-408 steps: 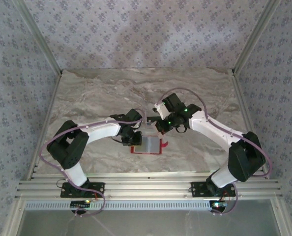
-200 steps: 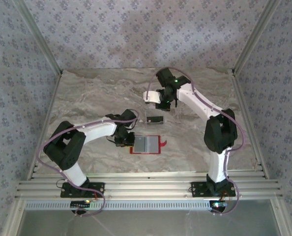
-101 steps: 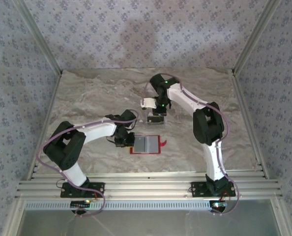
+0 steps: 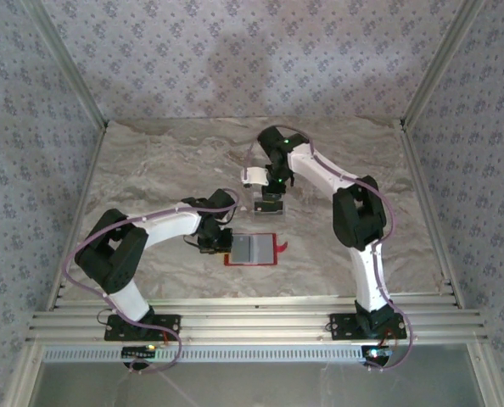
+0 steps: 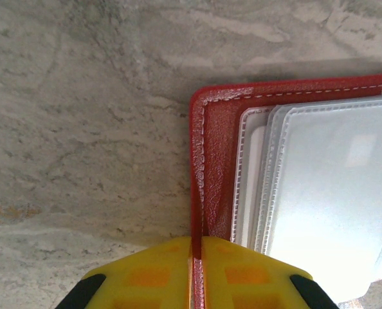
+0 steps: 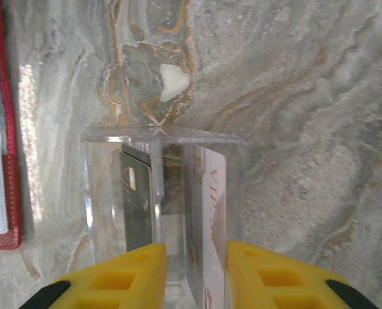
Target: Take the credit cards out of the card holder
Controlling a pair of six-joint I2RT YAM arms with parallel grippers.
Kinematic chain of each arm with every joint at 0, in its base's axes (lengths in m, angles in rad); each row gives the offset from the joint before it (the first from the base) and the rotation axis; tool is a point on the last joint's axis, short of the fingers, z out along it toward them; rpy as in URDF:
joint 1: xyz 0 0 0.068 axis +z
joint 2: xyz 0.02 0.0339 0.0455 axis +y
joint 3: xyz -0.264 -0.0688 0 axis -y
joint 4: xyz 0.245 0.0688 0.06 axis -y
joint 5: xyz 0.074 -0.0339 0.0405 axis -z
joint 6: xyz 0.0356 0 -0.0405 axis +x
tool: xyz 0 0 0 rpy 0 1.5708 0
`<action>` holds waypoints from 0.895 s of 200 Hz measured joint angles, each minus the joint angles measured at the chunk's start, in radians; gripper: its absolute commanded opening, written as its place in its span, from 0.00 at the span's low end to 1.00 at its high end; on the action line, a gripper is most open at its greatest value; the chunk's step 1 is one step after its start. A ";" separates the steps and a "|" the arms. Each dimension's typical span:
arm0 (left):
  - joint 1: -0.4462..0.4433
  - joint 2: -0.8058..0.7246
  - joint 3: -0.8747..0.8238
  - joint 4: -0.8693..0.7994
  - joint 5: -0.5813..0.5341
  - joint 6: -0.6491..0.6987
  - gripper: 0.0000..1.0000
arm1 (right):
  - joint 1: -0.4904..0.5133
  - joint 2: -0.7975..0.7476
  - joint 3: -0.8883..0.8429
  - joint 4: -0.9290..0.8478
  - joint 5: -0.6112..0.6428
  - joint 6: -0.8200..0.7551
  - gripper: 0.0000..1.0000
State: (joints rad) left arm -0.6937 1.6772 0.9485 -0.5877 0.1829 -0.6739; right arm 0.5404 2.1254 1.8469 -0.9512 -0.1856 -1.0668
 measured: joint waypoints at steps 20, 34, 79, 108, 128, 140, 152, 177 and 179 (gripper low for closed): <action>0.000 0.000 0.000 0.000 0.000 0.000 0.14 | 0.002 -0.048 -0.045 0.062 0.038 0.000 0.32; 0.000 -0.002 0.000 0.000 0.000 0.000 0.14 | 0.006 -0.087 -0.077 0.101 0.066 -0.003 0.32; 0.000 -0.003 0.000 0.000 -0.001 0.000 0.13 | 0.020 -0.206 -0.169 0.220 0.132 0.018 0.32; 0.013 -0.019 -0.006 0.011 0.007 0.000 0.13 | 0.039 -0.283 -0.230 0.288 0.147 0.146 0.28; 0.031 -0.051 -0.023 0.034 0.021 -0.007 0.13 | 0.063 -0.348 -0.302 0.329 0.146 0.258 0.28; 0.043 -0.066 -0.030 0.050 0.034 -0.008 0.13 | 0.085 -0.391 -0.356 0.364 0.145 0.342 0.29; 0.056 -0.073 -0.036 0.070 0.045 -0.008 0.13 | 0.113 -0.433 -0.408 0.393 0.145 0.425 0.29; 0.074 -0.075 -0.045 0.095 0.061 -0.008 0.13 | 0.171 -0.488 -0.480 0.418 0.146 0.569 0.31; 0.076 -0.076 -0.046 0.097 0.061 -0.008 0.13 | 0.177 -0.491 -0.485 0.420 0.146 0.583 0.30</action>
State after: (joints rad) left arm -0.6182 1.6016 0.9028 -0.4908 0.2443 -0.6823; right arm 0.7170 1.6348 1.3621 -0.5312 -0.0391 -0.4843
